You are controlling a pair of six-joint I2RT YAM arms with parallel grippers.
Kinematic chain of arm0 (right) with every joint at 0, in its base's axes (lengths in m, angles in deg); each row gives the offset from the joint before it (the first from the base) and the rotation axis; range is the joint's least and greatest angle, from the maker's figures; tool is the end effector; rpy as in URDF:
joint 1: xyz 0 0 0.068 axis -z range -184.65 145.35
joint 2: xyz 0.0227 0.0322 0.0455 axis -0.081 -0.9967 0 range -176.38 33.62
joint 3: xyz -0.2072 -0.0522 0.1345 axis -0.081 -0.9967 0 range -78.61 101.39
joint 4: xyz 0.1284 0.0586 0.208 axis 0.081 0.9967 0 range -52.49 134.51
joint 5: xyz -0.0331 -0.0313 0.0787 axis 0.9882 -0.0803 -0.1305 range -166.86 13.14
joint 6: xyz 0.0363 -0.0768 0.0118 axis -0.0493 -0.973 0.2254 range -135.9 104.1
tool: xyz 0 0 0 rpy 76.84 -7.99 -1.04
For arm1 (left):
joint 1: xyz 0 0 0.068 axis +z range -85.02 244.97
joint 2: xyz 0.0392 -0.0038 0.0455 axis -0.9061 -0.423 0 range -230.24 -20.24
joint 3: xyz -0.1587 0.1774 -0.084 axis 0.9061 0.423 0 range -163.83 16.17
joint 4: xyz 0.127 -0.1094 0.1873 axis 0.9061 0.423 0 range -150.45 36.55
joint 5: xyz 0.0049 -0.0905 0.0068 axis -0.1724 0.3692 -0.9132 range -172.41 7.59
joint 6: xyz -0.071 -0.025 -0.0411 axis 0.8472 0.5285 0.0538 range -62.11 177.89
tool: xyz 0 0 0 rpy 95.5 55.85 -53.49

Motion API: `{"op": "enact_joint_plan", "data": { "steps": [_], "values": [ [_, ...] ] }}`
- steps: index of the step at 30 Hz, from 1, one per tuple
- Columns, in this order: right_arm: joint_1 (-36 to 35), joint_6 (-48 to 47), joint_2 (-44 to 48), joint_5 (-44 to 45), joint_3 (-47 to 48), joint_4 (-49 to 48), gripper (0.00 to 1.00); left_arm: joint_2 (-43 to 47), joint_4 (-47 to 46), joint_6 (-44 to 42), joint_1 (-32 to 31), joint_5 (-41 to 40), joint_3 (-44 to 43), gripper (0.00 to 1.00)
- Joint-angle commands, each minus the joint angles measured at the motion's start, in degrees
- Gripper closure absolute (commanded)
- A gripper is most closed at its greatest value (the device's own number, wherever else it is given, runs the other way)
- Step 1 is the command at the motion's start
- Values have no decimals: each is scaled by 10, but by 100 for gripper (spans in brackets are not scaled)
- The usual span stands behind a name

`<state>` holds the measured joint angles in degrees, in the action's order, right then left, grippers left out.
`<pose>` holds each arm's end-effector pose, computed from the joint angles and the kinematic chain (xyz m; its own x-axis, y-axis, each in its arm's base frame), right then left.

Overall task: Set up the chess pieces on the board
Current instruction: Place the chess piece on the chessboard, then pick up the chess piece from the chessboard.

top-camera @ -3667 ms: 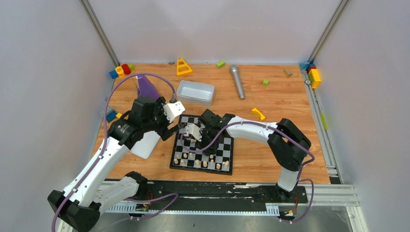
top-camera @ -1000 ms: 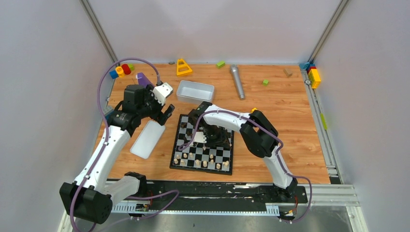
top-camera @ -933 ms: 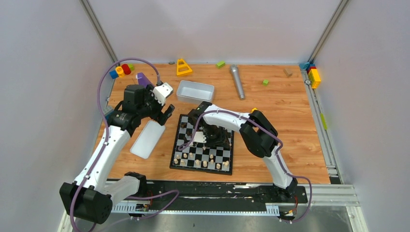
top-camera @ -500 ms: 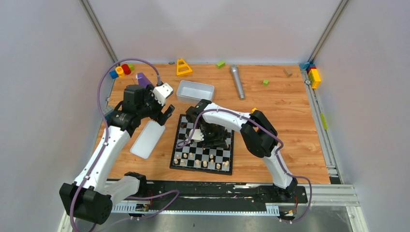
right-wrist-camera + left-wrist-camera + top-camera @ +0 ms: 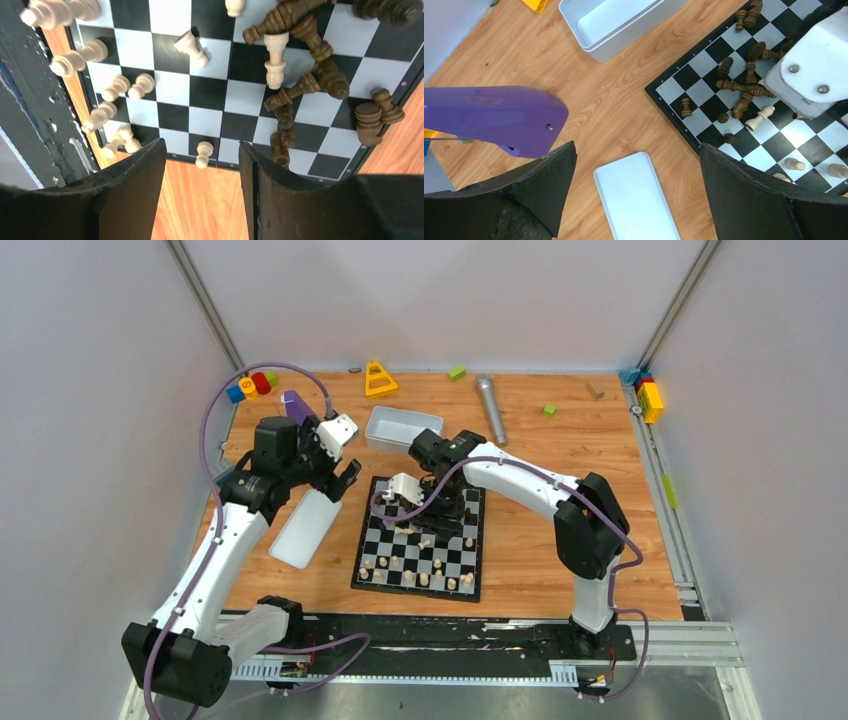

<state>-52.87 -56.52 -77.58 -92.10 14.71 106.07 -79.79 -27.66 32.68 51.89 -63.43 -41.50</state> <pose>0.2238 0.2805 0.1785 -0.0292 -0.9755 -0.2180 -0.9873 -0.0059 0.1588 0.2405 -0.0810 0.2923 -0.2993 0.4830 -0.8229 0.6655 0.7237 0.1827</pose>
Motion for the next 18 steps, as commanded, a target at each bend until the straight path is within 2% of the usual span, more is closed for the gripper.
{"op": "enact_joint_plan", "data": {
  "steps": [1,11,18],
  "values": [
    [-3,12,43,-91,-67,-145,43,16,5,3,4,18,-3,0],
    [-4,9,47,-126,-137,-266,43,22,5,9,5,8,-3,0],
    [-5,1,41,-125,-150,-285,43,20,3,7,9,7,-4,0]
  ]
}}
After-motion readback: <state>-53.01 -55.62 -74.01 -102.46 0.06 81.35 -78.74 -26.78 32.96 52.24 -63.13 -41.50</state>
